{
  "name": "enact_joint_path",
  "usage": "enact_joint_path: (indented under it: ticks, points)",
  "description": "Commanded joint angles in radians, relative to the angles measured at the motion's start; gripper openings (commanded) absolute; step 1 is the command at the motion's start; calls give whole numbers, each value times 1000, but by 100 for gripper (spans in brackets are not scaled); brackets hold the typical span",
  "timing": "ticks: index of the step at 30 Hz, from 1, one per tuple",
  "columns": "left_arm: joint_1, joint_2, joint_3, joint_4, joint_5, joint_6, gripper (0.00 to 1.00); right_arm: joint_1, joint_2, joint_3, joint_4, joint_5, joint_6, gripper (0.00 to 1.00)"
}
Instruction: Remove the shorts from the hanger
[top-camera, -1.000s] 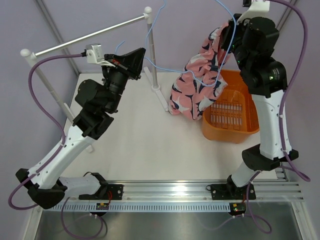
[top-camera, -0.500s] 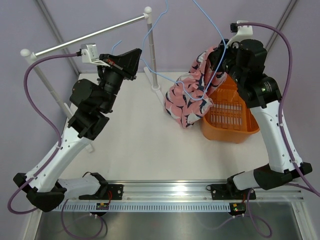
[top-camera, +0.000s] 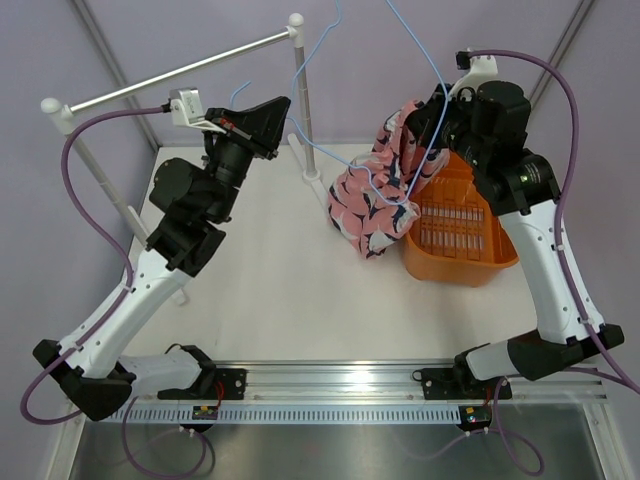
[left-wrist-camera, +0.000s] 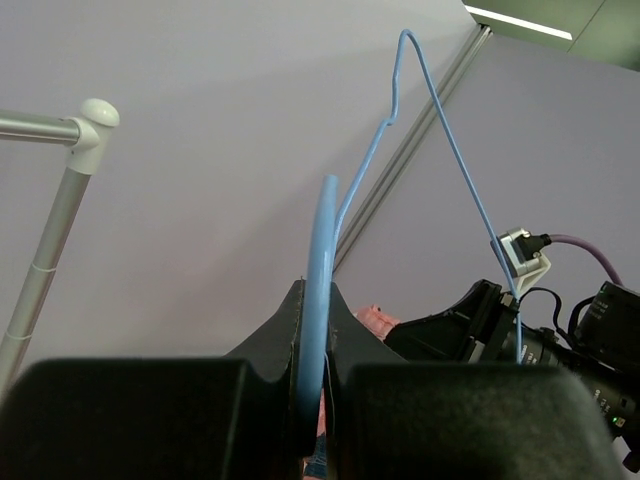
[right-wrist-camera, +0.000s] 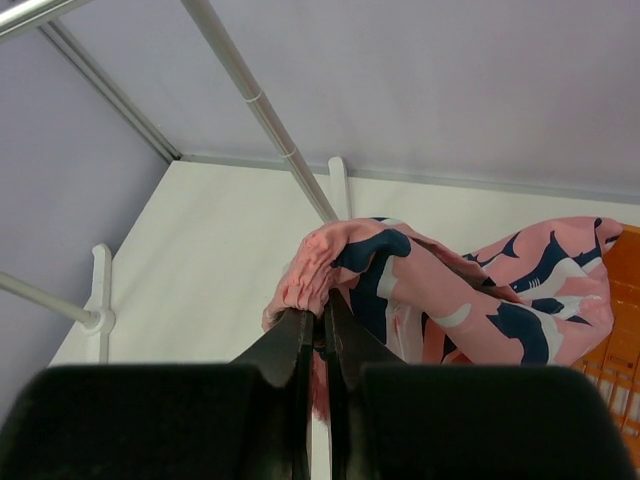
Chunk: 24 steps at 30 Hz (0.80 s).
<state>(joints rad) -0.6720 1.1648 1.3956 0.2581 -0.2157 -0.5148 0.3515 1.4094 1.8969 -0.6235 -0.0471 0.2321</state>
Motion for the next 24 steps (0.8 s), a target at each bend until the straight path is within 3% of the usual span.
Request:
enact_joint_path:
  ticks: [1,24]
  points:
    - [97,-24,8,52,-232,108,0,7,-24,27,58,76,46,0]
    - [97,70,72,136,-143,42,0,325,137,8,-58,363,1,0]
